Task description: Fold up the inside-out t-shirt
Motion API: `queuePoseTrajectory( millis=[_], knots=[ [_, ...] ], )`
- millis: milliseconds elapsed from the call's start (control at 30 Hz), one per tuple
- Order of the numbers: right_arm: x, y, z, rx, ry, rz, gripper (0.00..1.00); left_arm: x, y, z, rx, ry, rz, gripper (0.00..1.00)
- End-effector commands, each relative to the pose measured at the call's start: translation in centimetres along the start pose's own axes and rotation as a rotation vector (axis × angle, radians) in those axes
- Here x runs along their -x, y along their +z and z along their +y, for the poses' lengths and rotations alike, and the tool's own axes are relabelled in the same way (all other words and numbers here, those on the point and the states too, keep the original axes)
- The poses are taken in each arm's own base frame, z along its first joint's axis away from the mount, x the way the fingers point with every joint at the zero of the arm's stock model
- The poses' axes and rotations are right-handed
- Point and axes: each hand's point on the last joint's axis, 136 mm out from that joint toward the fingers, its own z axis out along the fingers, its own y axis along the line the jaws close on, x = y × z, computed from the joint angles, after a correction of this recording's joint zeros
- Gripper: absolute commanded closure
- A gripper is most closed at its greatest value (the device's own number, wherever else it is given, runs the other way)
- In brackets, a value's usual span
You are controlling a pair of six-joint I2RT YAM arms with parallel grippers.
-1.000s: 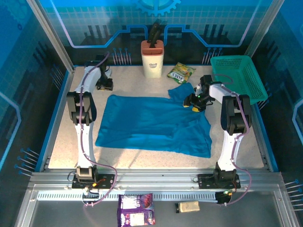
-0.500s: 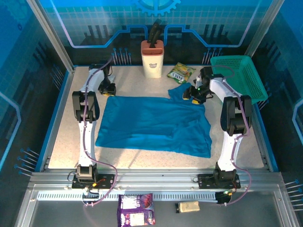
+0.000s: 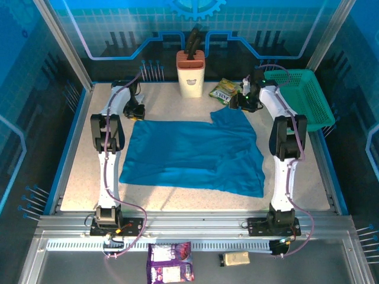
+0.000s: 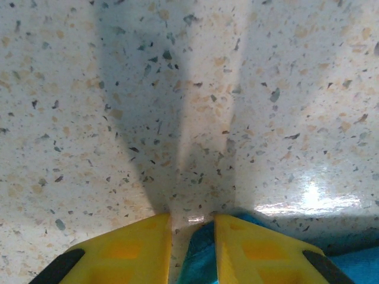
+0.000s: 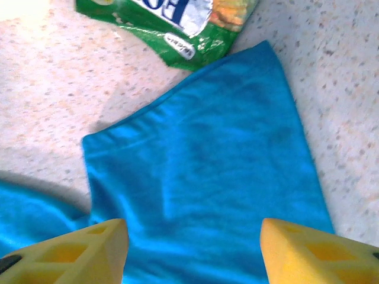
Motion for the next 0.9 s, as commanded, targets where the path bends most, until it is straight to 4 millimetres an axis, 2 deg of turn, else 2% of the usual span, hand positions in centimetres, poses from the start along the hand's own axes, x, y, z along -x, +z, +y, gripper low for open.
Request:
queuePoseTrajectory(
  millis=[0, 167, 333, 500, 600, 700, 867],
  knots=[
    [-0.3, 2.0, -0.7, -0.055, -0.106, 0.061, 0.4, 0.0, -1.5, -1.1, -0.052, -0.005, -0.007, 0.73],
    [1.2, 3.7, -1.8, -0.123, -0.178, 0.055, 0.42, -0.3, -1.5, -1.2, -0.058, -0.011, -0.004, 0.73],
    [2.7, 5.4, -2.9, -0.195, -0.225, 0.034, 0.47, 0.2, -2.6, -1.2, -0.063, -0.013, -0.042, 0.72],
    [2.4, 7.3, -3.8, -0.259, -0.26, 0.062, 0.51, 0.4, -3.3, -1.4, -0.078, -0.013, -0.056, 0.73],
    [2.0, 8.2, -4.1, -0.262, -0.258, 0.072, 0.58, 0.5, -3.6, -1.5, -0.081, -0.014, -0.062, 0.72],
    [1.6, 8.8, -4.2, -0.262, -0.253, 0.081, 0.71, 0.6, -4.2, -1.4, -0.077, -0.018, -0.076, 0.71],
    [1.3, 9.0, -4.2, -0.259, -0.256, 0.089, 0.86, 0.5, -4.3, -0.9, -0.063, -0.008, -0.072, 0.67]
  ],
)
